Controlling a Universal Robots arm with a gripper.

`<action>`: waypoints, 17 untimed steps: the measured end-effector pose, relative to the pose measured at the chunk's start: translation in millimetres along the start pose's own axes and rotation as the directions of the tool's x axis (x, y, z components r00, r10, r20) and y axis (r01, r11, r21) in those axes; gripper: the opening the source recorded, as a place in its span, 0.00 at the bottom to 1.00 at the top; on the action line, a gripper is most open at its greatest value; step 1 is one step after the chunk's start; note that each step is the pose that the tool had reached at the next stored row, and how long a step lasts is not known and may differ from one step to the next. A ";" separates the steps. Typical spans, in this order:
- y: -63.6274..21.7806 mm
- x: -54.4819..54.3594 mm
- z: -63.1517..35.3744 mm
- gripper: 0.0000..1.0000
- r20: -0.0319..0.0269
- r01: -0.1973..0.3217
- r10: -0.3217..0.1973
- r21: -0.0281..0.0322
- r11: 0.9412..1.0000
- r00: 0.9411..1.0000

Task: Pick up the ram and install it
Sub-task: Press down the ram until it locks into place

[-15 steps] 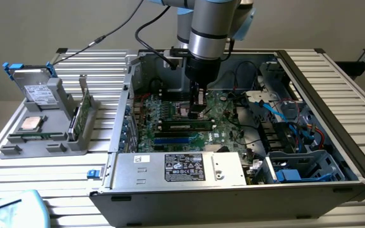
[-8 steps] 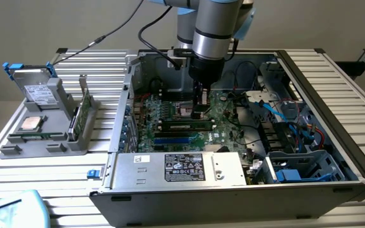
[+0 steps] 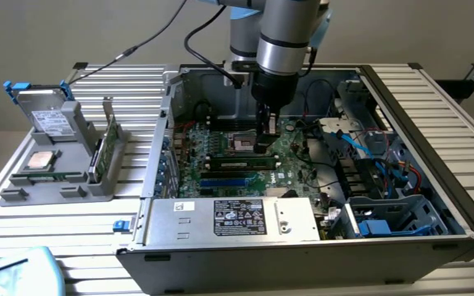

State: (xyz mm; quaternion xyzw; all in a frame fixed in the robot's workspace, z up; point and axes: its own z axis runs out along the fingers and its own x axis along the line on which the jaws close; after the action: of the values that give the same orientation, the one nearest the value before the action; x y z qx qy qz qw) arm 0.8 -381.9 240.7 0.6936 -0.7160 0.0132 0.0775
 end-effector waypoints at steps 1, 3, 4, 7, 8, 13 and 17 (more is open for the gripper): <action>0.1 0.5 -1.0 0.10 0.000 0.000 0.000 0.002 1.000 1.000; 0.1 1.1 -1.3 0.10 0.000 -0.001 0.001 0.010 1.000 1.000; 0.1 1.2 -1.2 0.10 0.000 -0.002 0.002 0.016 1.000 1.000; 0.1 1.7 -1.2 0.10 0.000 -0.004 0.004 0.032 0.999 1.000; 0.0 1.9 -1.2 0.10 0.000 -0.005 0.005 0.034 0.999 1.000; 0.3 2.4 -0.3 0.10 -0.001 -0.005 0.005 0.036 0.999 1.000; 0.2 2.5 1.9 0.10 -0.003 -0.005 0.005 0.036 0.999 1.000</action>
State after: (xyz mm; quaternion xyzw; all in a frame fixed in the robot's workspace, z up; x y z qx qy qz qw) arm 0.3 -384.6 239.2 0.6931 -0.7173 0.0271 0.0661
